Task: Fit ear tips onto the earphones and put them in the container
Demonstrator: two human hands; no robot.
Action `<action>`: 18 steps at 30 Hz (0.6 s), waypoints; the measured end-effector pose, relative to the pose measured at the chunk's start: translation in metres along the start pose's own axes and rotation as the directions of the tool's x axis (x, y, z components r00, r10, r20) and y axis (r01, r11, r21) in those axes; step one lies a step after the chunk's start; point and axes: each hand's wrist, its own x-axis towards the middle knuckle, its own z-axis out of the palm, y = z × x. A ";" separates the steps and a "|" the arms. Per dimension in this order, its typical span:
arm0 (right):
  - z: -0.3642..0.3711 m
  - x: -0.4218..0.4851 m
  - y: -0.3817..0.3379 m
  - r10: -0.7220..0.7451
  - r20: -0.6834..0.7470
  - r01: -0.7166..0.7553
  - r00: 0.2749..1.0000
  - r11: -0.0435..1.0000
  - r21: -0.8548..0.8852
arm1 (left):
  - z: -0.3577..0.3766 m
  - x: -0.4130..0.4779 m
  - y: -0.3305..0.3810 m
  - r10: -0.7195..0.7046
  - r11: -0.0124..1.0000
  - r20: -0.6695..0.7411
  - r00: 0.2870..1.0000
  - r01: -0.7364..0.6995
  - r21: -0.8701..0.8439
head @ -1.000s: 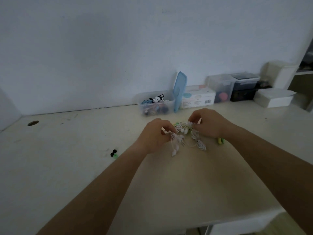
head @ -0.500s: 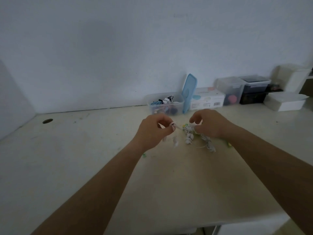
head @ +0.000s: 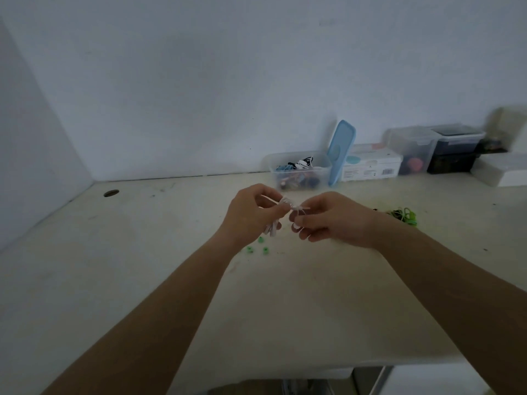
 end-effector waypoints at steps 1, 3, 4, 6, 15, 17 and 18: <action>-0.001 0.000 0.000 0.003 0.002 -0.003 1.000 0.999 0.032 | -0.001 -0.003 -0.001 -0.019 1.000 0.002 1.000 0.019 -0.020; -0.005 -0.001 0.000 0.021 0.006 -0.022 1.000 0.994 0.111 | 0.002 -0.010 -0.002 -0.071 0.994 0.031 0.997 0.073 -0.077; -0.007 -0.002 0.000 0.027 -0.003 -0.027 1.000 0.988 0.149 | 0.006 -0.013 -0.004 -0.092 0.991 0.052 0.994 0.096 -0.091; -0.011 -0.004 0.000 0.039 -0.043 -0.029 0.998 0.976 0.215 | 0.017 -0.017 -0.009 -0.105 0.992 0.077 0.991 0.110 -0.058; -0.014 -0.007 0.016 -0.019 -0.223 0.052 0.975 0.989 0.141 | 0.051 -0.027 -0.024 -0.181 0.981 0.131 0.975 0.169 0.098; -0.013 -0.005 0.018 -0.053 -0.241 0.071 0.969 0.995 0.067 | 0.044 -0.028 -0.025 -0.191 0.975 0.154 0.969 0.170 0.140; -0.010 -0.004 0.018 -0.072 -0.244 0.083 0.967 0.996 0.036 | 0.038 -0.031 -0.024 -0.196 0.973 0.147 0.969 0.174 0.154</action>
